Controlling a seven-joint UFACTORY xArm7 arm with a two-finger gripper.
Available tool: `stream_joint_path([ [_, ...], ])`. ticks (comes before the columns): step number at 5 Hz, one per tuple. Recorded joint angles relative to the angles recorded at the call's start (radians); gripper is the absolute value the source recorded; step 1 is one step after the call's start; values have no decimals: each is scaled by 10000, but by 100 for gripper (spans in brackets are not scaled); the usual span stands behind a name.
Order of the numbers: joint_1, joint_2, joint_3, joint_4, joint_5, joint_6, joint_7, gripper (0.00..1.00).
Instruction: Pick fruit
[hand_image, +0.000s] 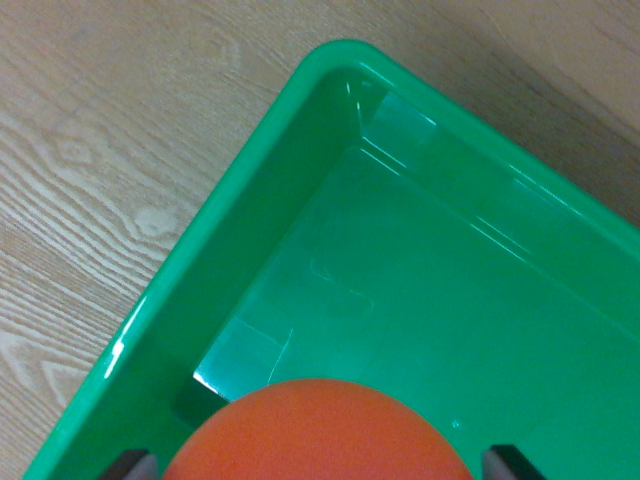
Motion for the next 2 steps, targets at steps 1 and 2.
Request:
stream_joint_path([
  [1,0,0,0,0,0,0,0,100],
  [2,-4,-119,2,226,11,345,-6,100],
])
